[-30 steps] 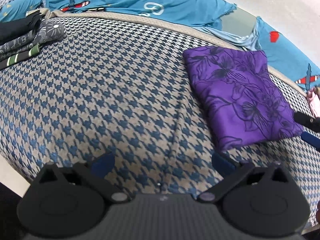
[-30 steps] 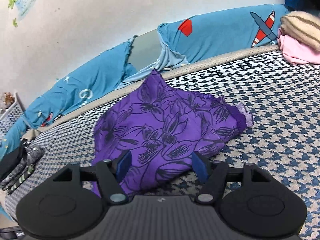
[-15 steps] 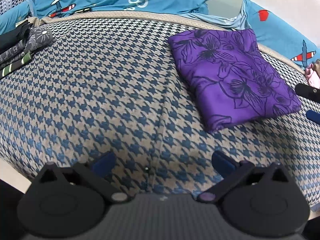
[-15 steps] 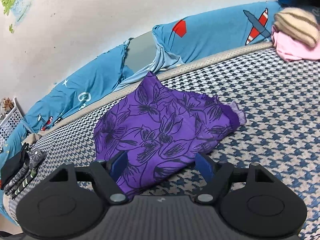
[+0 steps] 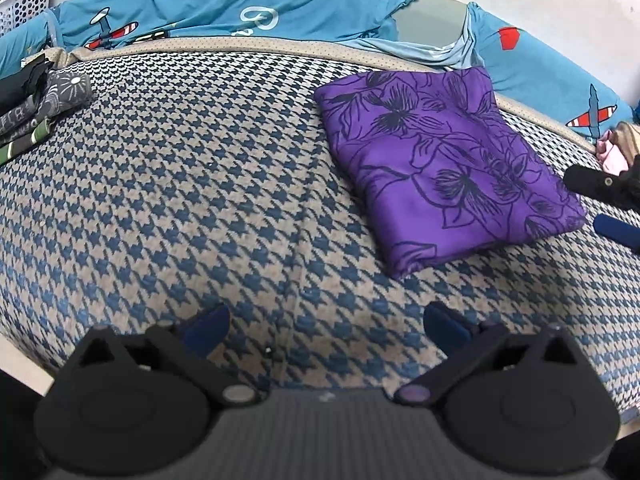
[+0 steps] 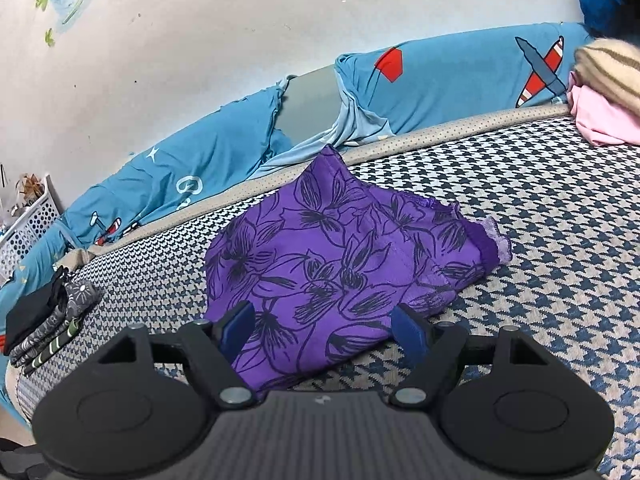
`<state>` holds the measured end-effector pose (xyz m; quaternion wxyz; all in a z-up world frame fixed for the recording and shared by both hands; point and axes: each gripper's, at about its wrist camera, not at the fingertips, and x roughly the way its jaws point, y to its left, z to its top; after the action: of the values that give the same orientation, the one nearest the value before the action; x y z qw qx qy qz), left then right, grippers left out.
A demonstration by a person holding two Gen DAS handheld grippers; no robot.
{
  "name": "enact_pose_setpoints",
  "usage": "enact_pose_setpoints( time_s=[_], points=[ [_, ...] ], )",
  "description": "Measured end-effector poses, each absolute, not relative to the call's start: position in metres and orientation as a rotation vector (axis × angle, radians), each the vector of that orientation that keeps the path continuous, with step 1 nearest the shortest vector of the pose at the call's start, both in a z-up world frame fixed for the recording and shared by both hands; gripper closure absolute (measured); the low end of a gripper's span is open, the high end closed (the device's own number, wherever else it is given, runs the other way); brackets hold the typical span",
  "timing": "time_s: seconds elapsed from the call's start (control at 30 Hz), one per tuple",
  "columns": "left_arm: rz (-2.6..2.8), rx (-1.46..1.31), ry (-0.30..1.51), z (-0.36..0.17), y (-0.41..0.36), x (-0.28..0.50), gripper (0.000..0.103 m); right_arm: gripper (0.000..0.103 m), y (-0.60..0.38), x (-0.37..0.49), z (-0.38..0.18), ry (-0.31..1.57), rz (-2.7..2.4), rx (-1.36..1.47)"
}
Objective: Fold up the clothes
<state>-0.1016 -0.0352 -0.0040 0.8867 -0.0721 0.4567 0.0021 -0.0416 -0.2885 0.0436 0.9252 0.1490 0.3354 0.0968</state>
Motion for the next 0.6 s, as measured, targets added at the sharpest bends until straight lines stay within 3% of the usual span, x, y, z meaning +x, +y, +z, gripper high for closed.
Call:
enact_pose_setpoints(
  time_s=[0.6],
  points=[
    [0.019,-0.110,0.954,0.001,-0.045,-0.108,0.000,0.024,-0.293,-0.043,0.031,0.724,0.199,0.301]
  ],
)
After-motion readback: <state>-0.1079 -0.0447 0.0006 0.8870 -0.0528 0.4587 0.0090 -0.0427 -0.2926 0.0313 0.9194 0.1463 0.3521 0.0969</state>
